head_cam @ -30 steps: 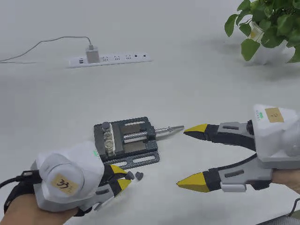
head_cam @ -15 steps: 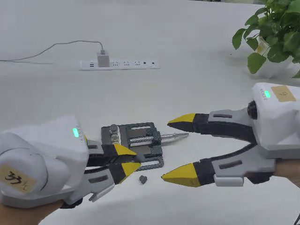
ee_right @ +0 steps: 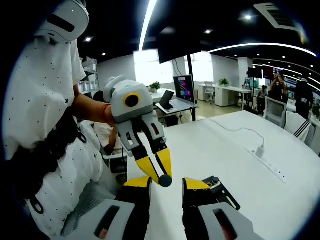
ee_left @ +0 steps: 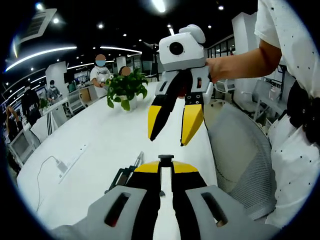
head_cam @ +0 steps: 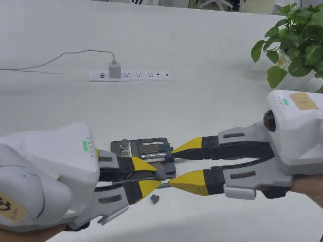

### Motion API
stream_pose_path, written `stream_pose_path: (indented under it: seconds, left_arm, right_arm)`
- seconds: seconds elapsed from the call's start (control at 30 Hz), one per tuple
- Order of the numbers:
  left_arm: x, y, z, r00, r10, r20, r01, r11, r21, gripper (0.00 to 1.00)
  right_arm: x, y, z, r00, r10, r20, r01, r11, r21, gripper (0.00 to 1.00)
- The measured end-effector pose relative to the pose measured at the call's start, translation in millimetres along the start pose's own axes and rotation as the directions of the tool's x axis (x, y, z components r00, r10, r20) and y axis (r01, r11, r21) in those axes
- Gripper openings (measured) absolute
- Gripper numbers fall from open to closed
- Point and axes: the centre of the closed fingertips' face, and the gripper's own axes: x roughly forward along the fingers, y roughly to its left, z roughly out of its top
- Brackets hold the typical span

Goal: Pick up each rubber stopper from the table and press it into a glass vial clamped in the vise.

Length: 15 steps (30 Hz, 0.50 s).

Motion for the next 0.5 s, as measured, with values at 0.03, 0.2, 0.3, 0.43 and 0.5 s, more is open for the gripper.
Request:
stream_pose_path:
  seconds: [0.03,0.2,0.3,0.43,0.5]
  left_arm:
    - [0.0,-0.9,0.8,1.0,-0.003,0.0,0.003,1.0,0.004,0.04]
    - [-0.5,-5.0,6.4,0.9998,-0.016,0.011,0.016,1.0,0.016,0.04]
    - [-0.2,-7.2,8.6,0.9996,-0.025,0.016,0.024,0.999,0.021,0.04]
    - [-0.2,-9.7,10.1,0.9993,-0.033,0.017,0.033,0.999,0.027,0.04]
    - [-0.3,-10.6,11.0,0.9992,-0.036,0.017,0.035,0.999,0.032,0.04]
  right_arm:
    - [0.0,0.5,-0.6,1.0,0.003,-0.003,-0.003,1.0,-0.001,0.2]
    - [0.7,4.0,-4.7,0.9996,0.023,-0.019,-0.023,1.0,-0.004,0.16]
    - [0.7,5.8,-4.9,0.9993,0.032,-0.021,-0.032,0.999,-0.007,0.14]
    - [0.9,7.7,-4.0,0.9991,0.039,-0.02,-0.039,0.999,-0.008,0.12]
    - [1.2,9.7,-3.6,0.9987,0.048,-0.018,-0.048,0.999,-0.004,0.11]
